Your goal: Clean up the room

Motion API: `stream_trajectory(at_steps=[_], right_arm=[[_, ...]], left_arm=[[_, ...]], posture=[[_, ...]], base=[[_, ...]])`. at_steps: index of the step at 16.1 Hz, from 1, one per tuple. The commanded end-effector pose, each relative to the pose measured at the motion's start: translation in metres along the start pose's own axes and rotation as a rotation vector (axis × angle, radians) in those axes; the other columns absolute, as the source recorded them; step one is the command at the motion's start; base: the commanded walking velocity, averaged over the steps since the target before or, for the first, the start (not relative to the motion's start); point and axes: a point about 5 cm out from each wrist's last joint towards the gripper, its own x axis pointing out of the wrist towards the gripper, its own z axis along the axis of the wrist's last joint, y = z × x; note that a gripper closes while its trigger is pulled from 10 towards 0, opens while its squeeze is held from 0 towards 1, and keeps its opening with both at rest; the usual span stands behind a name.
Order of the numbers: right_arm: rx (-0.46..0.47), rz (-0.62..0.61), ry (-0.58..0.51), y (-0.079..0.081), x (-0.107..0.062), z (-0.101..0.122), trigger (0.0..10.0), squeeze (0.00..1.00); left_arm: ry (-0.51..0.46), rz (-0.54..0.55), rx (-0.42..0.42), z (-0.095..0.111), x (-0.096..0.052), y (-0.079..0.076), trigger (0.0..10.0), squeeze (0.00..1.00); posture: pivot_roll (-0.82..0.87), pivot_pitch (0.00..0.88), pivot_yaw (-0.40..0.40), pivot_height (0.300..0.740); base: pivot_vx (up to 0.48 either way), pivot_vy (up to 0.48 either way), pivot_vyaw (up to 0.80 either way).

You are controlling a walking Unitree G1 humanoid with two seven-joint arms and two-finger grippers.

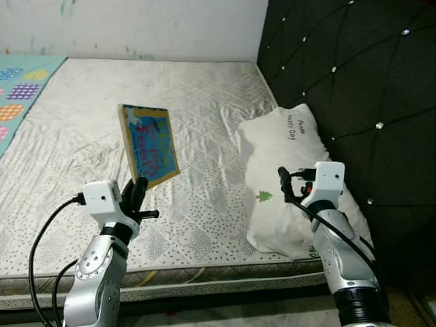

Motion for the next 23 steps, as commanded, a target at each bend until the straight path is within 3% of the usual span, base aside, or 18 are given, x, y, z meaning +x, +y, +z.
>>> stream_trajectory(at_steps=[1, 7, 17, 21, 22, 23], right_arm=[[-0.004, 0.004, -0.005, 0.001, 0.001, 0.001, 10.0, 0.0], [0.005, 0.004, -0.007, 0.002, 0.004, 0.002, 10.0, 0.0], [-0.008, 0.001, -0.008, 0.001, 0.003, 0.0, 10.0, 0.0], [-0.012, 0.002, -0.006, -0.002, 0.001, -0.001, 10.0, 0.0], [-0.013, 0.001, -0.005, -0.003, 0.0, -0.001, 10.0, 0.0], [-0.014, 0.001, -0.002, -0.003, 0.0, -0.002, 10.0, 0.0]], left_arm=[[-0.049, -0.011, 0.006, 0.011, 0.003, -0.002, 10.0, 0.0], [-0.053, -0.021, 0.007, 0.012, 0.005, -0.002, 10.0, 0.0], [-0.038, 0.014, -0.013, 0.009, 0.004, -0.001, 10.0, 0.0], [0.054, 0.057, -0.113, -0.007, 0.002, -0.001, 10.0, 0.0], [0.105, 0.066, -0.074, -0.015, -0.001, 0.001, 10.0, 0.0], [0.124, 0.076, -0.092, -0.018, -0.004, 0.002, 10.0, 0.0]], posture=[[0.03, 0.074, -0.046, 0.74], [0.03, 0.065, -0.044, 0.74], [0.03, 0.069, -0.046, 0.74], [0.03, 0.082, -0.054, 0.74], [0.03, 0.085, -0.056, 0.74], [0.03, 0.092, -0.061, 0.74]], base=[[0.0, 0.0, 0.0], [0.238, 0.0, -0.49], [0.024, 0.0, 0.0], [0.0, 0.0, 0.0], [0.0, 0.0, 0.0], [0.0, 0.0, 0.0]])
